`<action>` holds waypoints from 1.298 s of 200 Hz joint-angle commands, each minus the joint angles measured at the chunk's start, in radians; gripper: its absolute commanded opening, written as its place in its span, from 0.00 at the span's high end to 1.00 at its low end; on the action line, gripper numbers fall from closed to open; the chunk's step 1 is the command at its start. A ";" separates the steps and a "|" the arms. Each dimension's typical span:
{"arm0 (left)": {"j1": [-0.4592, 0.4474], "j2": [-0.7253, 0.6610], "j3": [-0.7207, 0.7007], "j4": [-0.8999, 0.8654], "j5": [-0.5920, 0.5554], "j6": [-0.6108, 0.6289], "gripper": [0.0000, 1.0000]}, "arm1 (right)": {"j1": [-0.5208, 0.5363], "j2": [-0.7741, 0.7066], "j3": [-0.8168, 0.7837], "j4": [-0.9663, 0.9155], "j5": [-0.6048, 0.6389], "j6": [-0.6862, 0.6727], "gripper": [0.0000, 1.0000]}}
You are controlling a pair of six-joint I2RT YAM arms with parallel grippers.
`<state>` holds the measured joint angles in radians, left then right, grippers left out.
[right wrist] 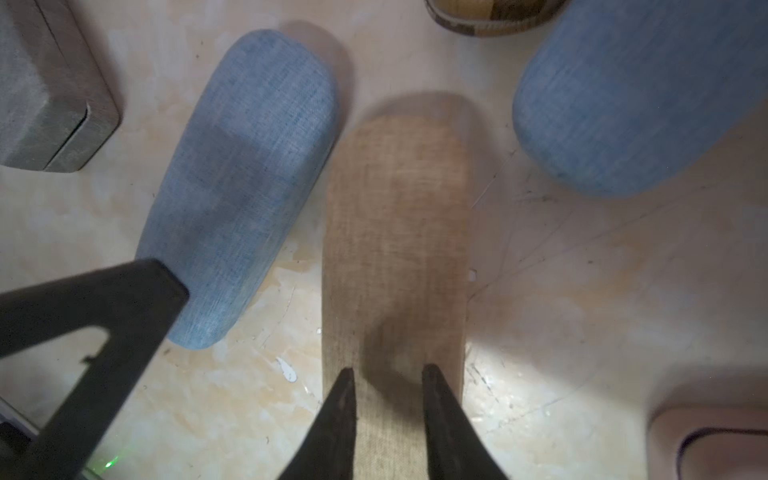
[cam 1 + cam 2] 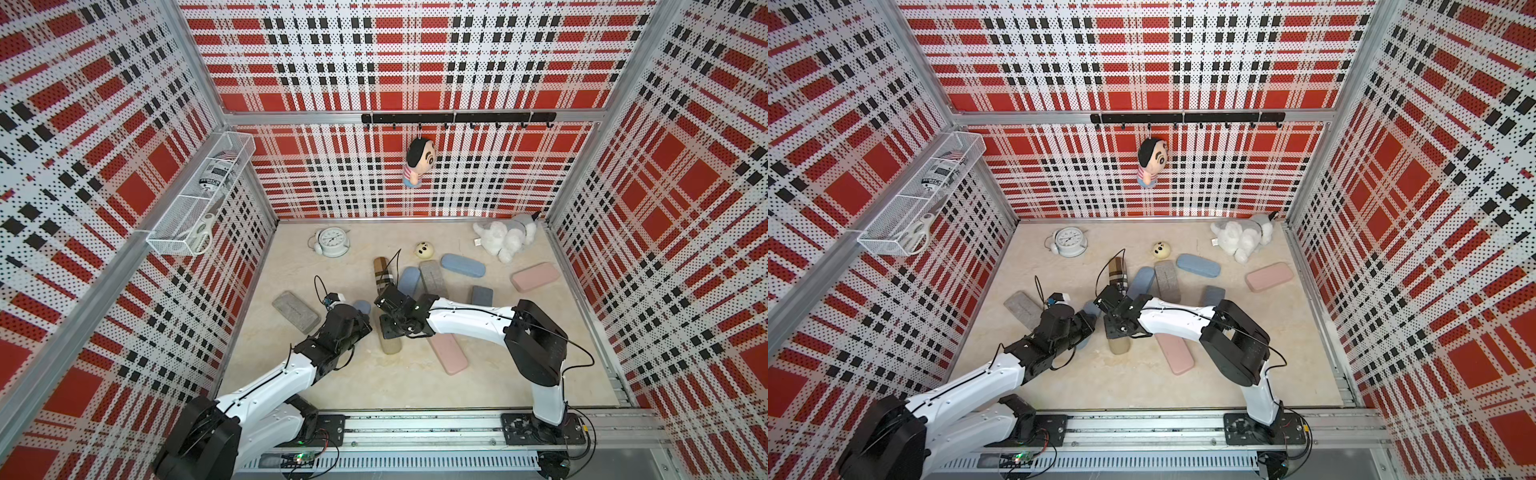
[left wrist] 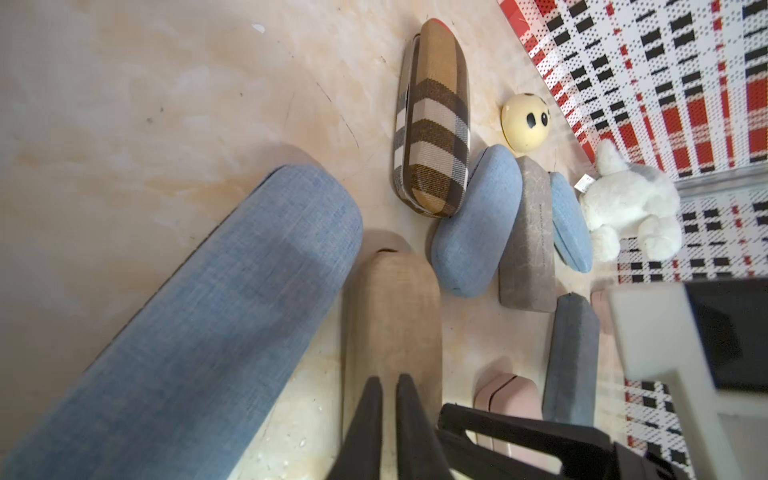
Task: Close the glasses case
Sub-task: Close the glasses case at the center of the board, then move the glasses case to the center of the board.
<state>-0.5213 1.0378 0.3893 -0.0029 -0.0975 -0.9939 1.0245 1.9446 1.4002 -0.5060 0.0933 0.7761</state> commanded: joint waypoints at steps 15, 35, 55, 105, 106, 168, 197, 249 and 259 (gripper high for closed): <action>0.051 0.063 0.097 -0.009 0.053 0.075 0.59 | -0.043 -0.181 -0.033 -0.012 0.163 -0.010 0.38; 0.072 0.150 0.179 -0.007 0.089 0.120 0.38 | -0.111 -0.234 -0.025 -0.113 0.217 -0.028 0.18; 0.079 0.239 0.259 0.006 0.106 0.150 0.09 | -0.191 -0.264 -0.010 -0.220 0.259 -0.057 0.00; 0.086 0.472 0.478 0.014 0.160 0.198 0.02 | -0.380 -0.240 0.080 -0.392 0.303 -0.123 0.00; 0.086 0.476 0.483 0.013 0.161 0.199 0.02 | -0.384 -0.239 0.081 -0.397 0.305 -0.121 0.00; 0.077 0.587 0.574 0.013 0.176 0.210 0.02 | -0.435 -0.232 -0.104 -0.447 0.315 -0.016 0.00; 0.076 0.594 0.568 0.013 0.183 0.210 0.02 | -0.450 -0.246 -0.201 -0.391 0.275 0.008 0.00; 0.076 0.585 0.548 0.015 0.174 0.198 0.01 | -0.505 -0.241 -0.294 -0.264 0.174 -0.013 0.00; 0.078 0.586 0.548 0.015 0.175 0.196 0.02 | -0.510 -0.227 -0.294 -0.256 0.168 -0.018 0.00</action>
<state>-0.4438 1.6230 0.9447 0.0071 0.0753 -0.8028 0.5327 1.7046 1.1141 -0.8398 0.3164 0.7635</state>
